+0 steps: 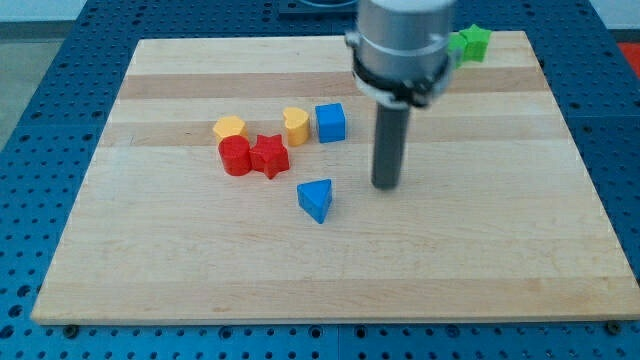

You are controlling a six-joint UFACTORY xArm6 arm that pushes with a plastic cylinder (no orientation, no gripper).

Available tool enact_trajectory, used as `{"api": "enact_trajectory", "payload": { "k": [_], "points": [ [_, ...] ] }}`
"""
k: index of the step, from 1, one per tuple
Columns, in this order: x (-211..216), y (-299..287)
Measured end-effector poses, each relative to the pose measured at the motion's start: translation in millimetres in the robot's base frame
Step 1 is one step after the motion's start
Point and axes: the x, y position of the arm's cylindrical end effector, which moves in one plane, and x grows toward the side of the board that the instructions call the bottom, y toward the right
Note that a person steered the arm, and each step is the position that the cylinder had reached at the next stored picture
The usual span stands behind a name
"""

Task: Place the blue triangle into the blue cube

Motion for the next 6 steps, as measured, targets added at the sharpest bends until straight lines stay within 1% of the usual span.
{"api": "enact_trajectory", "payload": {
  "k": [1,2,3,4,6],
  "points": [
    [72,-29],
    [90,-89],
    [66,-116],
    [39,-106],
    [2,-50]
  ]
}}
